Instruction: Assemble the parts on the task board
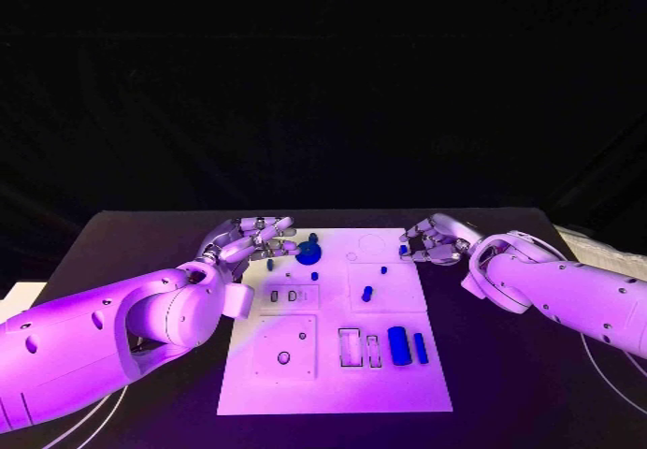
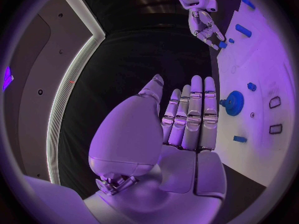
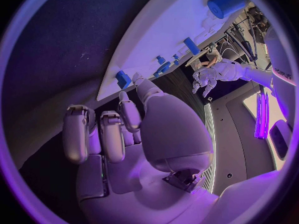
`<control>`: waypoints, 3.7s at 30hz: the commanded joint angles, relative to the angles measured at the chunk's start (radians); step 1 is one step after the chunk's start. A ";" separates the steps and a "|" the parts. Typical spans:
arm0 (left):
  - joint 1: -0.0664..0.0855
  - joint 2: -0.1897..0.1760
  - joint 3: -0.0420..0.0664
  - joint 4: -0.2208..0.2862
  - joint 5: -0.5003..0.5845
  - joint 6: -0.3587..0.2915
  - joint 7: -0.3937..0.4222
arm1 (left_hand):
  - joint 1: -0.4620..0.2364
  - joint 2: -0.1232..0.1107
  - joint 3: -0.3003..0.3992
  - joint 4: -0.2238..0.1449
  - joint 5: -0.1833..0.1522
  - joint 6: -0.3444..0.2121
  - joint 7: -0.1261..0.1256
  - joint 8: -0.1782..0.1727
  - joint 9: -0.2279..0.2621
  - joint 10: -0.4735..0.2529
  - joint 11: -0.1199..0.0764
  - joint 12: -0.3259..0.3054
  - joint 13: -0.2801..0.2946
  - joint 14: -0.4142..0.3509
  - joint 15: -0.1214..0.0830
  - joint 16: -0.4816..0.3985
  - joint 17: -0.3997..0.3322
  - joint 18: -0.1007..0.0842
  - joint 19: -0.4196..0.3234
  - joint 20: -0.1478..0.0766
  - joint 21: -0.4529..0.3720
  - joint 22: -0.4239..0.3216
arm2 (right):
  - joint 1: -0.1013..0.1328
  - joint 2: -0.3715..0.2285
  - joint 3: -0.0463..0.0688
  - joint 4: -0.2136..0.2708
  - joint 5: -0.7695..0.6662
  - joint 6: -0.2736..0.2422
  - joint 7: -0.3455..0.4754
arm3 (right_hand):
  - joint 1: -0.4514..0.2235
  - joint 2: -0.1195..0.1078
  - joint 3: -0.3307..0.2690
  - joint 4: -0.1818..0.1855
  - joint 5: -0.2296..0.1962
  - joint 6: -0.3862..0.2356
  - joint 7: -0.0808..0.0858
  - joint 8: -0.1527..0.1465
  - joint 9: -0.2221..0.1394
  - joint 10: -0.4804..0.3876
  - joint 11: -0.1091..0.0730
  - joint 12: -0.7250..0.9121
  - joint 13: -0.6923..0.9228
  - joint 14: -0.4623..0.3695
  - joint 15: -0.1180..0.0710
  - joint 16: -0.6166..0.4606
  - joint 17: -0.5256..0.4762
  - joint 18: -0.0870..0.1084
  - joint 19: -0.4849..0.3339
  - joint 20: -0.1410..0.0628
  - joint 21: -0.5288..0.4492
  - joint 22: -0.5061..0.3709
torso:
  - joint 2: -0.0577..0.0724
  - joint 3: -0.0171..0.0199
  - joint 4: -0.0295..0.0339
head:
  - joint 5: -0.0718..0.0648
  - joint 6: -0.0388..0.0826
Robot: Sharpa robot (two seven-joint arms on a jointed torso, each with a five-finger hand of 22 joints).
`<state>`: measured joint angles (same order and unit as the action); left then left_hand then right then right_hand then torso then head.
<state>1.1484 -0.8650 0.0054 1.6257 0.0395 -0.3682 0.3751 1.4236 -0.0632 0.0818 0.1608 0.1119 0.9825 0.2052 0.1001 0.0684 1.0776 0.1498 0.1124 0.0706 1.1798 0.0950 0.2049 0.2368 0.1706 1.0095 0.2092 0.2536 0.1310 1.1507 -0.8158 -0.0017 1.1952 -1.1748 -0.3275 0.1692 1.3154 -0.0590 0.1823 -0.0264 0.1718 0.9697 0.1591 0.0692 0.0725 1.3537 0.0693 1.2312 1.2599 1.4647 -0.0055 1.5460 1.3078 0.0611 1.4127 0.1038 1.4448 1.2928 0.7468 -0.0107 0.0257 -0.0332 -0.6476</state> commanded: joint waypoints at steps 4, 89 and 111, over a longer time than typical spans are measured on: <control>0.000 0.001 0.000 0.001 0.001 0.014 0.004 | 0.002 0.012 0.001 -0.005 -0.003 0.003 0.001 -0.006 0.000 0.004 0.001 -0.005 0.000 0.002 0.002 -0.006 0.001 0.011 0.007 -0.001 -0.005 -0.001 | -0.002 0.006 -0.001 -0.006 -0.043 0.014 -0.017 | 0.017 0.018 0.005 -0.006 -0.007 0.008 -0.001 0.004 0.002 0.005 0.000 0.007 0.011 0.095 0.002 0.001 0.214 -0.001 -0.002 0.000 -0.005 0.002 | 0.000 -0.0005 0.0002 | 0.000 -0.002; 0.001 -0.010 0.001 -0.043 0.017 0.006 0.017 | 0.008 0.024 0.008 -0.014 -0.002 0.003 0.003 -0.010 0.000 0.005 0.002 -0.011 -0.001 0.002 0.002 -0.010 0.009 0.011 0.009 -0.001 -0.007 -0.002 | 0.006 0.175 -0.010 0.325 -0.172 -0.021 -0.403 | 0.012 0.090 0.138 -0.051 -0.087 0.140 -0.046 0.042 0.023 0.010 -0.041 -0.040 -0.020 0.091 -0.033 -0.010 0.196 0.000 -0.002 -0.033 -0.009 -0.002 | -0.008 -0.0080 0.0075 | 0.032 -0.025; 0.002 -0.011 0.001 -0.038 0.018 0.002 0.019 | 0.009 0.024 0.008 -0.015 -0.002 0.003 0.002 -0.011 0.000 0.005 0.002 -0.011 -0.001 0.001 0.002 -0.010 0.010 0.011 0.009 -0.001 -0.007 -0.002 | -0.042 0.302 -0.026 0.258 -0.257 0.007 -0.466 | 0.008 0.087 0.142 -0.053 -0.088 0.143 -0.047 0.043 0.024 0.007 -0.041 -0.050 -0.027 0.089 -0.034 -0.013 0.190 0.002 -0.007 -0.034 -0.014 -0.011 | -0.006 -0.0044 0.0060 | 0.045 -0.037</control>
<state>1.1493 -0.8762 0.0055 1.5844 0.0539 -0.3709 0.3794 1.4314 -0.0448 0.0914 0.1515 0.1119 0.9825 0.2052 0.0962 0.0684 1.0776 0.1498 0.1073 0.0706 1.1798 0.0950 0.2001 0.2458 0.1707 1.0095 0.2092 0.2499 0.1303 1.1104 -0.5170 -0.0274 1.4547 -1.3997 -0.3424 -0.2787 1.3242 0.0211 0.3190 -0.0801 0.0813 1.1018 0.1143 0.1060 0.0908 1.3639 0.0299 1.1846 1.2311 1.4665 -0.0360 1.5364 1.3074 0.0611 1.4140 0.0700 1.4363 1.2822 0.7407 -0.0158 0.0315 0.0110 -0.6832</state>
